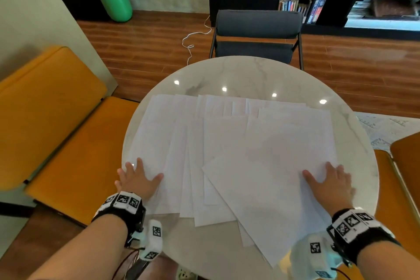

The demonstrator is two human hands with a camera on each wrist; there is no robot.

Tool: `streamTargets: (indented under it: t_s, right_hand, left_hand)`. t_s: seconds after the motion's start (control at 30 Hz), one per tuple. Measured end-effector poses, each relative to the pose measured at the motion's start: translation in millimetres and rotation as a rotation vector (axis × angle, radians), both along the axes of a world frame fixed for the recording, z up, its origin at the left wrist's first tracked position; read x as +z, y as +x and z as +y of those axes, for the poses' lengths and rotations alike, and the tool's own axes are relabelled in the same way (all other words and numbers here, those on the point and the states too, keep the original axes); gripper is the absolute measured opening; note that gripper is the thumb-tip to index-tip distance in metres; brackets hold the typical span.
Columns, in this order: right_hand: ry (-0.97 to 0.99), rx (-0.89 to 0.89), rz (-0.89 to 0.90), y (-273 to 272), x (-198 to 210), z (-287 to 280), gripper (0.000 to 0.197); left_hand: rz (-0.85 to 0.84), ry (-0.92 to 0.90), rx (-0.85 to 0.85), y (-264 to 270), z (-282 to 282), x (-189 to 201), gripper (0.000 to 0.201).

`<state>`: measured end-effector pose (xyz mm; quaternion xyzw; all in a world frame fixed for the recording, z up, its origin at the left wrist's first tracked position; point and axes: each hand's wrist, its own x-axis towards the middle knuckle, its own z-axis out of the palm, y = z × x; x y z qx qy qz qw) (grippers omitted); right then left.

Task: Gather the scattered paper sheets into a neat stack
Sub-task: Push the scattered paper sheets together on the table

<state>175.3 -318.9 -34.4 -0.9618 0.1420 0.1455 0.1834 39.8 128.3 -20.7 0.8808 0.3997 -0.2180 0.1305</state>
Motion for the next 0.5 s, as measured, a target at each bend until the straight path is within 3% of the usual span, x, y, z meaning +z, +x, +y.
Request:
streamTargets:
  t_s: [0.13,0.3,0.5]
  right_hand:
    - [-0.032,0.012,0.036,-9.0,-7.0,18.6,0.085]
    - [-0.061,0.033,0.049,-19.0,-10.4,44.3,0.086]
    - [-0.087,0.230,0.028,-32.2,-14.3,72.6,0.085]
  left_hand:
    - [0.027,-0.009,-0.074,-3.1,-17.2,-11.9,0.101]
    - [-0.018,-0.052,-0.237,-3.2,-55.4,-12.3,0.093]
    - [-0.075,-0.196,-0.333,5.1,-76.3,-7.5,0.099]
